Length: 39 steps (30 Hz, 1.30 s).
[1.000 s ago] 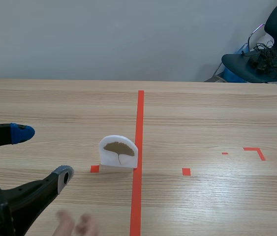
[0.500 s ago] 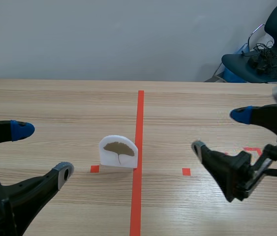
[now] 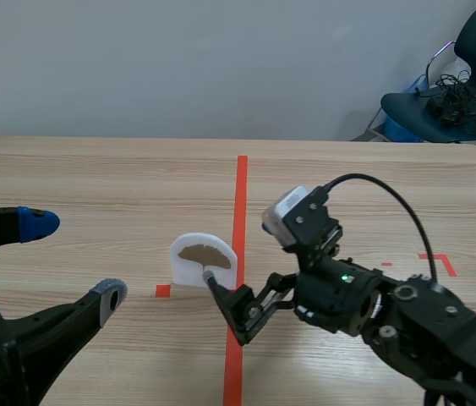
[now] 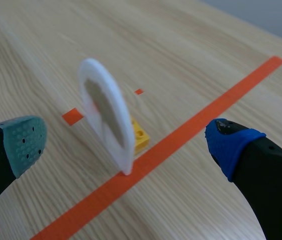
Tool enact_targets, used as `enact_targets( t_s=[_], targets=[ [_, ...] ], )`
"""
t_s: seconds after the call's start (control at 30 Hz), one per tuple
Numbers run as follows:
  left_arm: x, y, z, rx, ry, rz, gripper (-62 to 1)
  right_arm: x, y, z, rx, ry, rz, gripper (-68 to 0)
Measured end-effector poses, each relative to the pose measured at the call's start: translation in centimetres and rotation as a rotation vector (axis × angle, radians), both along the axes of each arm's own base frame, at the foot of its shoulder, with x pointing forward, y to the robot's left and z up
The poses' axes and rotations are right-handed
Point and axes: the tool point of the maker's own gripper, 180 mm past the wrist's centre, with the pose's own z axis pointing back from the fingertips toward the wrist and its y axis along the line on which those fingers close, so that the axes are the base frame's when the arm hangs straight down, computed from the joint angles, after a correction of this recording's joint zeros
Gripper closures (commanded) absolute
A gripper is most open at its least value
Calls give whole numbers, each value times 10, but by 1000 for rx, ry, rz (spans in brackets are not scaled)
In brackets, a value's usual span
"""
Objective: Do the leaf sorting experiment
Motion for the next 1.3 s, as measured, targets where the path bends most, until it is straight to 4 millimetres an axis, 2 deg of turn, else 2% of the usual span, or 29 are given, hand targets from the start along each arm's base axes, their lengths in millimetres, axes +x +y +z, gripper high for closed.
enact_targets(
  t_s=[0.13,0.3,0.37,0.5,0.6,0.7,0.87,0.97,1.07,1.13,1.23,1.3],
  targets=[
    [0,0,0,0,0,0,-623,-3,38,-15,10,39,48,-679],
    [0,0,0,0,0,0,-623,-3,60,-18,10,31,31,-663],
    [0,0,0,0,0,0,-623,-4,61,-18,14,31,34,-573],
    [0,0,0,0,0,0,-623,-2,50,-20,-6,24,29,-312],
    [0,0,0,0,0,0,-623,-2,41,-24,-22,20,14,-158],
    [0,0,0,0,0,0,-623,-5,36,-26,-19,13,2,-86],
    [0,0,0,0,0,0,-623,-6,26,-11,26,-41,-3,-79],
    [0,0,0,-1,-1,0,-623,6,-5,15,89,-76,-103,-79],
    [0,0,0,-1,-1,0,-623,19,-60,49,125,-135,-245,-79],
    [0,0,1,-3,-3,0,-623,23,-99,64,89,-158,-330,-79],
    [0,0,1,-2,-3,0,-623,24,-158,75,68,-160,-474,-79],
    [0,0,1,-2,-3,0,-623,22,-195,71,64,-120,-578,-79]
  ],
)
